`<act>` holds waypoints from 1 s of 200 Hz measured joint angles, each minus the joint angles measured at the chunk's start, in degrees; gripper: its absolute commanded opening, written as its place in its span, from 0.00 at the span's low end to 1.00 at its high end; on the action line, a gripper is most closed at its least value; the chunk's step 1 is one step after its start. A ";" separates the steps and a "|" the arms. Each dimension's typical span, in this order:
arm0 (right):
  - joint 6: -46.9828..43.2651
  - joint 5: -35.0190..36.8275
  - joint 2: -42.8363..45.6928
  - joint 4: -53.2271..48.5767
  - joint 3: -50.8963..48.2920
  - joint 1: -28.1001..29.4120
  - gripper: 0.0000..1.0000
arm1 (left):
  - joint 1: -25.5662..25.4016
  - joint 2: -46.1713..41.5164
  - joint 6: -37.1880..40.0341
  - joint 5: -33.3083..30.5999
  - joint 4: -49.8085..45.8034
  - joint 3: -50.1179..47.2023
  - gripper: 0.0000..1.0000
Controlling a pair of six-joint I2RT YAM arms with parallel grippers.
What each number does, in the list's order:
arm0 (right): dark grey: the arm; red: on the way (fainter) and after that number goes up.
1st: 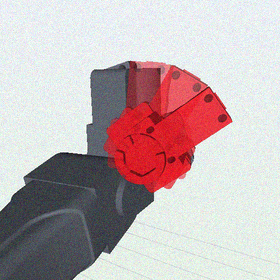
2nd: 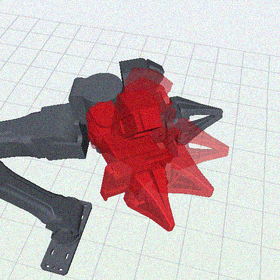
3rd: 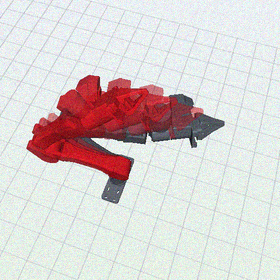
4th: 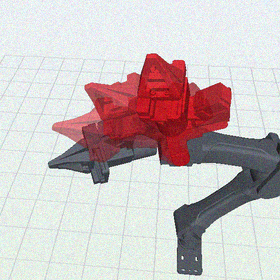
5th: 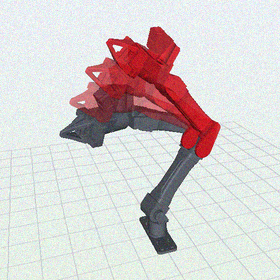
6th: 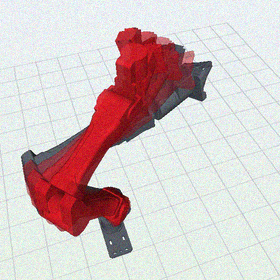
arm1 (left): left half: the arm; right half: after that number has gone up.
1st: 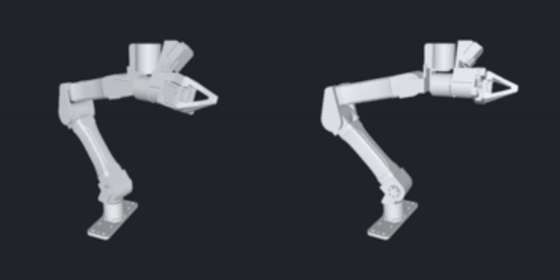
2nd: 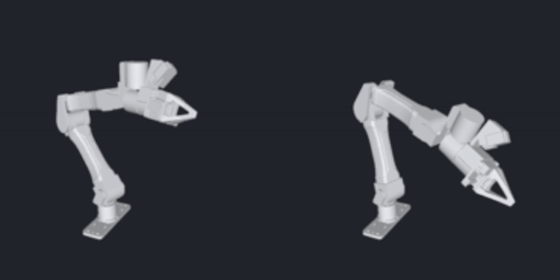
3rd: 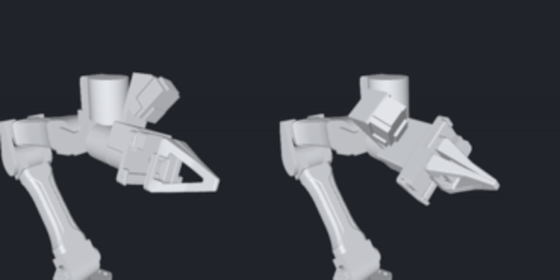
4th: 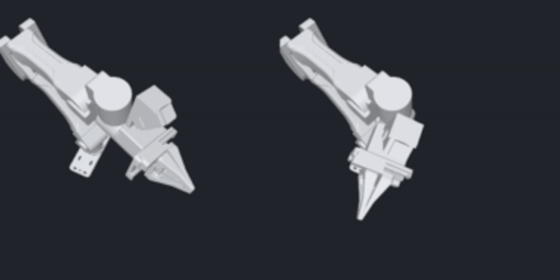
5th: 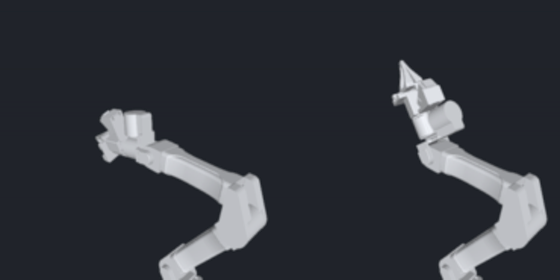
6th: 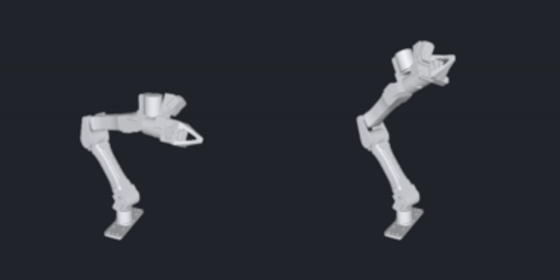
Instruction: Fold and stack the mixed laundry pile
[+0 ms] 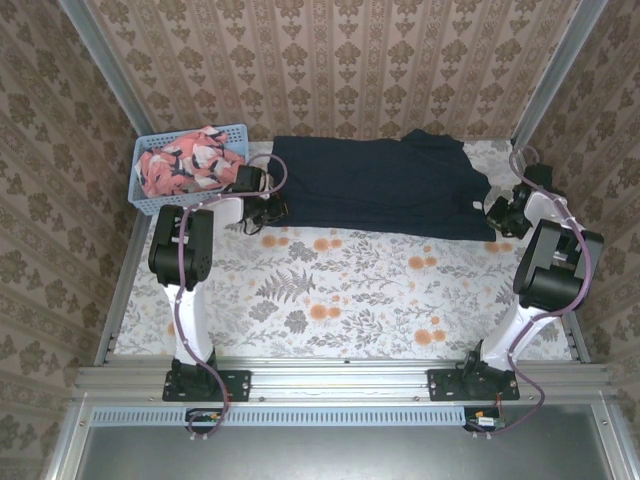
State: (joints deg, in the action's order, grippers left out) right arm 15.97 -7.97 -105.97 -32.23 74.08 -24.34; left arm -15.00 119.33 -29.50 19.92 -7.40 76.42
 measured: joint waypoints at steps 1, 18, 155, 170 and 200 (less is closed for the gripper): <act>0.09 0.02 -0.17 -0.04 0.09 0.00 0.31 | 0.00 0.00 0.00 0.00 -0.04 0.00 0.14; 0.09 1.03 -1.27 -0.72 0.20 0.17 0.50 | 0.04 -0.09 0.74 0.24 -0.74 0.42 0.34; 8.04 0.63 3.78 4.26 -7.21 15.98 0.00 | -4.90 -0.09 3.43 -0.66 -6.12 8.26 0.00; 8.28 0.85 0.59 3.85 -6.21 15.98 0.00 | -4.85 1.92 3.45 -0.98 -6.56 8.24 0.00; 9.40 1.60 -4.11 2.38 -2.89 15.98 0.00 | -4.81 4.04 3.52 -1.38 -6.36 8.17 0.00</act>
State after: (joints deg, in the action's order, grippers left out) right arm 25.36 -6.37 -110.08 -29.85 71.20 -8.36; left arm -19.81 123.37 -25.98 18.55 -13.76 84.60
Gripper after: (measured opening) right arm 0.049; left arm 0.049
